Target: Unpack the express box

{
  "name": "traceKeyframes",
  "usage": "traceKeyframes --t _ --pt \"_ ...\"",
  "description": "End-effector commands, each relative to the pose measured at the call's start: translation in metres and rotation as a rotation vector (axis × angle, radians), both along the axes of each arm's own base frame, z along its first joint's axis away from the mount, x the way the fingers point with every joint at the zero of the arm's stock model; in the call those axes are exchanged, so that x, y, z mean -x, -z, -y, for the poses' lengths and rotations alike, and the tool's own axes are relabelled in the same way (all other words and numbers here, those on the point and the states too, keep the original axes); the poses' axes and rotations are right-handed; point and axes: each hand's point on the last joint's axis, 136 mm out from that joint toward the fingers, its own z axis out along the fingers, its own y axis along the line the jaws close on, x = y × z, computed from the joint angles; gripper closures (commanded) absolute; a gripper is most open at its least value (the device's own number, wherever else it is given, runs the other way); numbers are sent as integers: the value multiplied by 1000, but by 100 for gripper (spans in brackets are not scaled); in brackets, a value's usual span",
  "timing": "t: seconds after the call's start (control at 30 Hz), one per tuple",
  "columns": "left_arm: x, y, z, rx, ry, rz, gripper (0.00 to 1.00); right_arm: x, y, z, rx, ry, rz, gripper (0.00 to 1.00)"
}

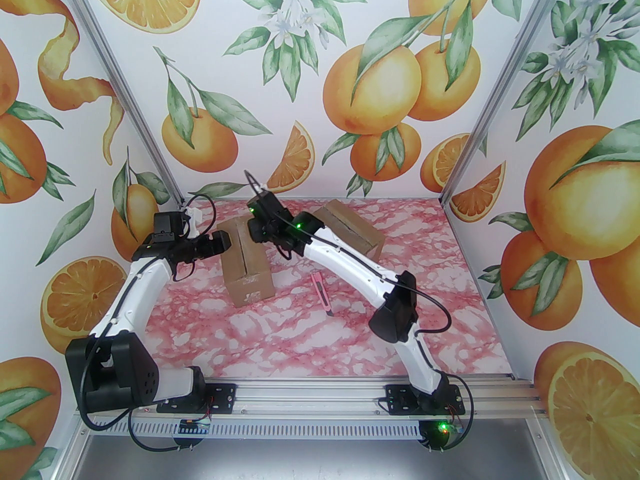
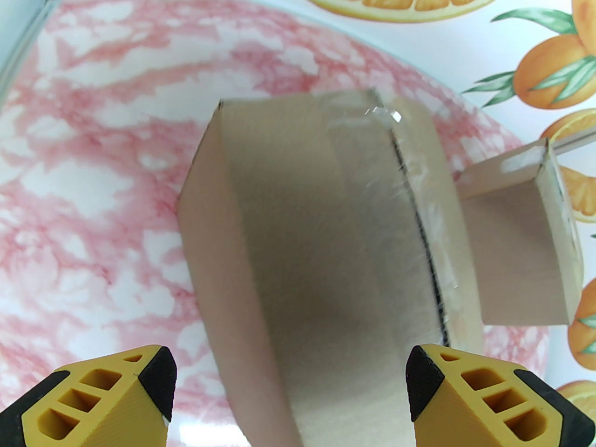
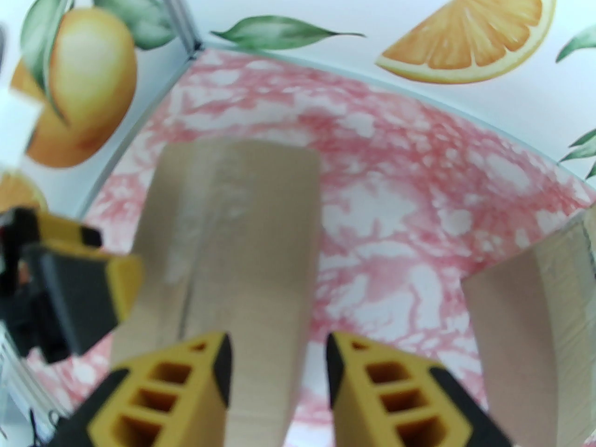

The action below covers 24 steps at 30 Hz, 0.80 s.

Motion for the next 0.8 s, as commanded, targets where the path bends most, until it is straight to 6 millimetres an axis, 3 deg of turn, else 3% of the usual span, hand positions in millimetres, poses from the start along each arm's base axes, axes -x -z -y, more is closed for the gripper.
traceKeyframes --t 0.0,0.17,0.3,0.53,0.77 --pt "2 15 1 -1 15 -22 15 8 29 -7 132 0 9 60" --pt "4 31 2 1 26 -54 15 19 40 -20 153 -41 -5 73" --pt "4 42 0 -6 25 -78 14 21 43 -20 177 -23 12 72" --pt "6 53 1 -6 33 -107 14 28 48 -22 256 3 75 60" --pt "10 58 0 -18 34 -122 14 33 55 -35 290 5 121 61"
